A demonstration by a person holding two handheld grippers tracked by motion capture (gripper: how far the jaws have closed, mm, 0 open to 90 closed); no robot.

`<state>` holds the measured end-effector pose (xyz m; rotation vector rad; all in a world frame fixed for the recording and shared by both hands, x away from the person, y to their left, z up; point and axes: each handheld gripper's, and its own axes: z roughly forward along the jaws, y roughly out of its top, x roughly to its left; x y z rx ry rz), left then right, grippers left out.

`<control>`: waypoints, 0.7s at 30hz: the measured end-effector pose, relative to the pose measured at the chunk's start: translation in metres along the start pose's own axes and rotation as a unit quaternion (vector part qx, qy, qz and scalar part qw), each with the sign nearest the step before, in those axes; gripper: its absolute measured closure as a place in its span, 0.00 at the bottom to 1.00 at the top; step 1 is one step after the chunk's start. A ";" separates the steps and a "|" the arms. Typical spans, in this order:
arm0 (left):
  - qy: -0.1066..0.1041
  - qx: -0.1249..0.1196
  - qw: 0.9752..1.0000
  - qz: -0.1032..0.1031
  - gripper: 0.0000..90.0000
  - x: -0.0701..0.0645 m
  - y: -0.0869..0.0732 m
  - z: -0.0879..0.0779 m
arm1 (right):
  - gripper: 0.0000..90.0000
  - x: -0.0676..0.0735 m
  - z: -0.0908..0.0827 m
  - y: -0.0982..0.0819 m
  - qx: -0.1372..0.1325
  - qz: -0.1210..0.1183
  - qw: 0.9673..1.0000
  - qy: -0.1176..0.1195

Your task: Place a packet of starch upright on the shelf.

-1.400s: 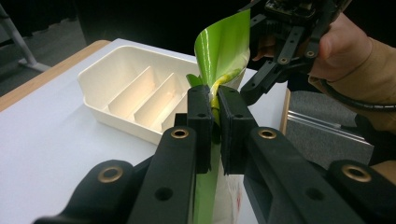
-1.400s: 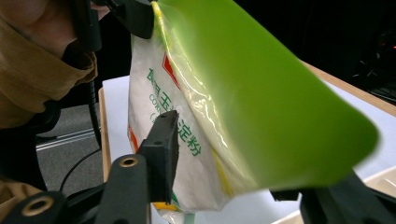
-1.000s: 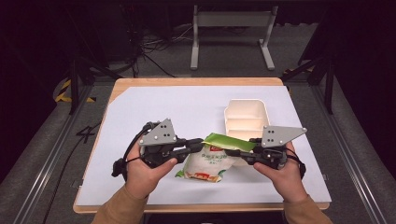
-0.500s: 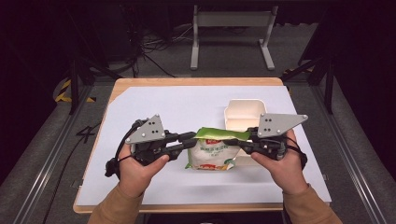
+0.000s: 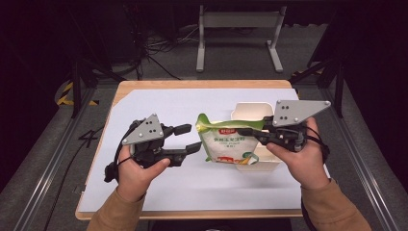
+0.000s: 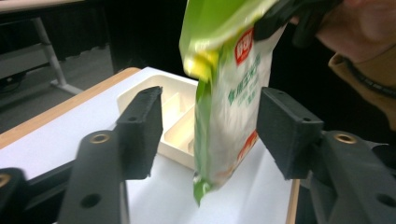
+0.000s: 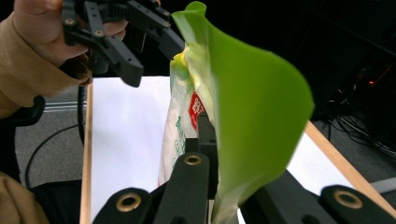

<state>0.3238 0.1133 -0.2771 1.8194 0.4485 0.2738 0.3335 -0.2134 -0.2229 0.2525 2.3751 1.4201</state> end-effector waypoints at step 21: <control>0.060 0.023 0.998 -0.019 0.24 0.018 -0.007 -0.004 | 0.99 -0.051 -0.022 0.014 -0.002 0.000 0.999 -0.053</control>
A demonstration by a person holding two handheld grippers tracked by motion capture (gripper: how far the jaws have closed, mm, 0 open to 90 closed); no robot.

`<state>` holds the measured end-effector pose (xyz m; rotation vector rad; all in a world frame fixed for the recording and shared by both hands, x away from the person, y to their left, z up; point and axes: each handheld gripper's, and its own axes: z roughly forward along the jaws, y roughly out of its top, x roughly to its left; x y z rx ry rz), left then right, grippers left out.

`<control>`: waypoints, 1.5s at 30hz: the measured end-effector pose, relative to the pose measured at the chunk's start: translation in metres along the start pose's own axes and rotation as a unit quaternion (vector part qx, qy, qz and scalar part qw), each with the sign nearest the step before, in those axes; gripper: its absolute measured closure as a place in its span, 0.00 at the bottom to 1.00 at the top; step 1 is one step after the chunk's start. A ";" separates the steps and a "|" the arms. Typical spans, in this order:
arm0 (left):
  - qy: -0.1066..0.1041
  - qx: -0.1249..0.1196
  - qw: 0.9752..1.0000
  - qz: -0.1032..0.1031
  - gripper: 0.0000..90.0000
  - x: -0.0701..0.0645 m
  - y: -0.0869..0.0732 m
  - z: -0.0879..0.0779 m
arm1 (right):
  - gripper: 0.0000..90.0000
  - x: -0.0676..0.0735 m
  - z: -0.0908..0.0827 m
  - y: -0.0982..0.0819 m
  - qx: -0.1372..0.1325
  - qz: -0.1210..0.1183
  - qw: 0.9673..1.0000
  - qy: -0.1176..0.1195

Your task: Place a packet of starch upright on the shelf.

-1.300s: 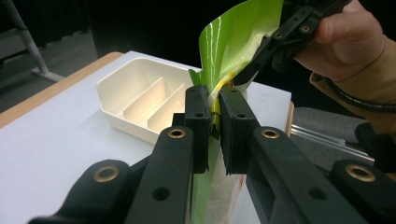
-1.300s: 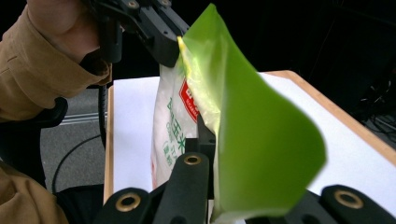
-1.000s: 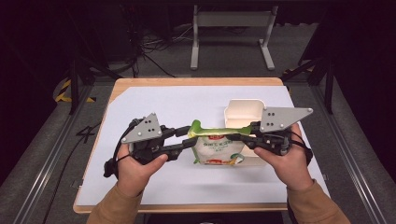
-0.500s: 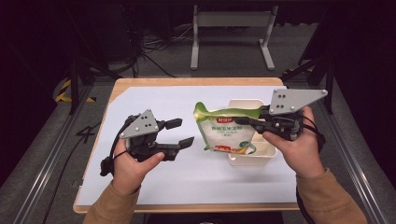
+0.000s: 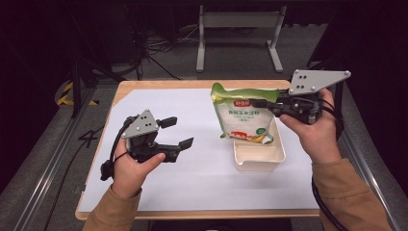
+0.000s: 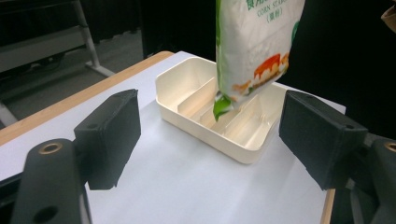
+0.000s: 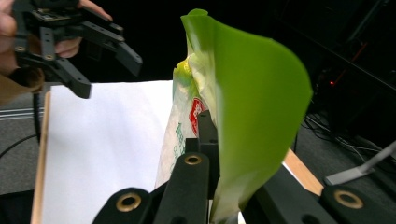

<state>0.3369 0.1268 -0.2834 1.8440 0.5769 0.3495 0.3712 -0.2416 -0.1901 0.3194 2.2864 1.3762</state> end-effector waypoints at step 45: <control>0.091 0.013 0.994 -0.063 0.19 0.022 -0.039 -0.053 | 0.99 -0.091 0.031 -0.023 -0.002 -0.014 1.000 -0.028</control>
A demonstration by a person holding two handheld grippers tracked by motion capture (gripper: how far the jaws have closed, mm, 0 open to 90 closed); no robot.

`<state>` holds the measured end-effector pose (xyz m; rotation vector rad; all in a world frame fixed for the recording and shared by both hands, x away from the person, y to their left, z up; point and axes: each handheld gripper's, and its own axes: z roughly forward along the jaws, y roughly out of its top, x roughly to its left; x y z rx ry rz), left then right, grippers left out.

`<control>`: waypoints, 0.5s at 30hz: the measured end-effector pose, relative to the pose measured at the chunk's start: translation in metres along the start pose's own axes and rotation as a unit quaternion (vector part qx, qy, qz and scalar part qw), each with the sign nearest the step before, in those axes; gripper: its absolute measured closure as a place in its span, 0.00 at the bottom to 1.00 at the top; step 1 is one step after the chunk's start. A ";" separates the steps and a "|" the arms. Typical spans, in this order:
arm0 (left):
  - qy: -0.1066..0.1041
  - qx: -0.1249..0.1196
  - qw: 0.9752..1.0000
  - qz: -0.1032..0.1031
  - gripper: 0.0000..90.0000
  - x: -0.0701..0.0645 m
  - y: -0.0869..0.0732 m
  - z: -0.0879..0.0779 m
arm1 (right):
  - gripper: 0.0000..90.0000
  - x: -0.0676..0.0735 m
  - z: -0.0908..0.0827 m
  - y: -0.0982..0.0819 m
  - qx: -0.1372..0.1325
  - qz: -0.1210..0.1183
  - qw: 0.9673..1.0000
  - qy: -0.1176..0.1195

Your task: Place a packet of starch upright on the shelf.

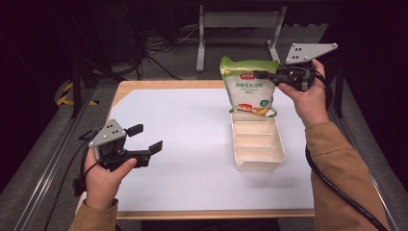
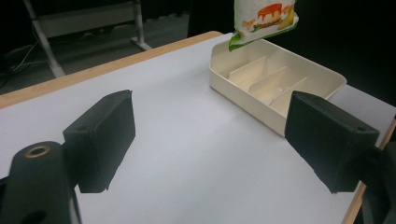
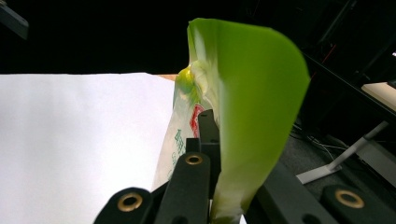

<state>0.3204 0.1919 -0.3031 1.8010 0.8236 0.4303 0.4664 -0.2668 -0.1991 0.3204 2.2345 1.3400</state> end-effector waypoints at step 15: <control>0.021 0.001 1.000 -0.013 0.18 0.004 -0.009 -0.013 | 0.99 -0.021 0.014 -0.027 -0.016 0.005 1.000 0.012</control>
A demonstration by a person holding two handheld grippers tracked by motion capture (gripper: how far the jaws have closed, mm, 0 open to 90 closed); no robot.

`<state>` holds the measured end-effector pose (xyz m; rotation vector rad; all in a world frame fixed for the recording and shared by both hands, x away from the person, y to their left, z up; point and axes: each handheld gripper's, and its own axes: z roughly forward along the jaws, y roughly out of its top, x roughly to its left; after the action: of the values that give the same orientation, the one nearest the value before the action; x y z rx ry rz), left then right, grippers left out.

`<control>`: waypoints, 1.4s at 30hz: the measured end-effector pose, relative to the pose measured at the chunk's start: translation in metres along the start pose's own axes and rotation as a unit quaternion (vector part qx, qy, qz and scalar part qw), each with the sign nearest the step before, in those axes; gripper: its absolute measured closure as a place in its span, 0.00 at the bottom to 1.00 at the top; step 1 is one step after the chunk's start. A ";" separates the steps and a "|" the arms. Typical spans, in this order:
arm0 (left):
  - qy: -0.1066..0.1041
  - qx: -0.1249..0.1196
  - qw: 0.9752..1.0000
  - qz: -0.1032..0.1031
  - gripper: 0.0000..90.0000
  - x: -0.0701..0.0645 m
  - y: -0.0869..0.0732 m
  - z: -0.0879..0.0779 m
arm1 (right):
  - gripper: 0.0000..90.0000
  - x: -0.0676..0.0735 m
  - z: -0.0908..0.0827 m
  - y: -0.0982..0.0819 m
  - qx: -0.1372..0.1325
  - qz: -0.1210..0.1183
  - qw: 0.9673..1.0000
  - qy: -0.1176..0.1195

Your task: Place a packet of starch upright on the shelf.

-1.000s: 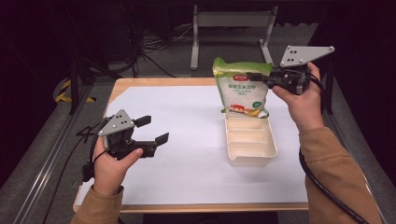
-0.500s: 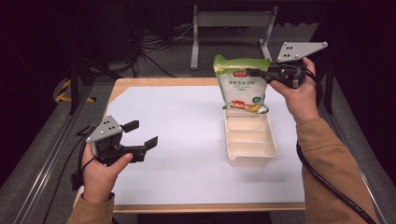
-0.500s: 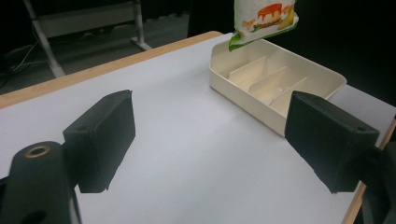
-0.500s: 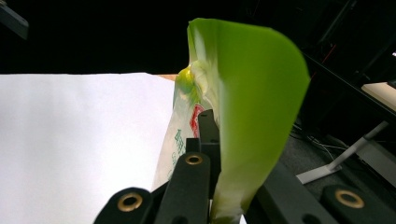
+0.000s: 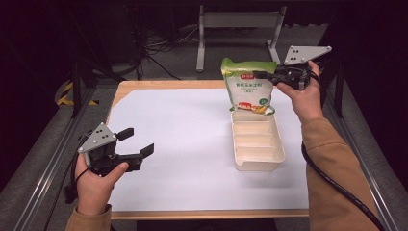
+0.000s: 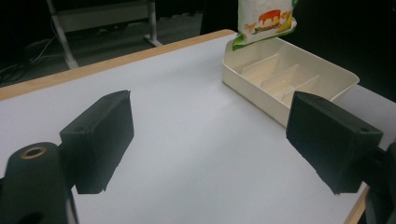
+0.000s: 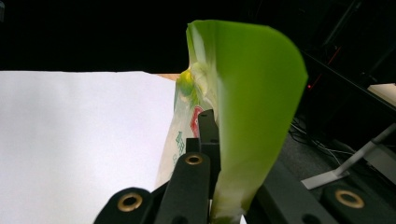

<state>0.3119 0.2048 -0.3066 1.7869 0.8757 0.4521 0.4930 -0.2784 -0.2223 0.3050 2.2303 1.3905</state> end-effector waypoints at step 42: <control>0.009 0.008 1.000 -0.006 0.17 0.005 -0.006 -0.001 | 0.99 -0.014 0.035 -0.061 0.038 0.036 0.999 0.010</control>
<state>0.3128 0.2104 -0.3121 1.7936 0.9050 0.4555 0.5267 -0.2848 -0.2849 0.4037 2.3138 1.3535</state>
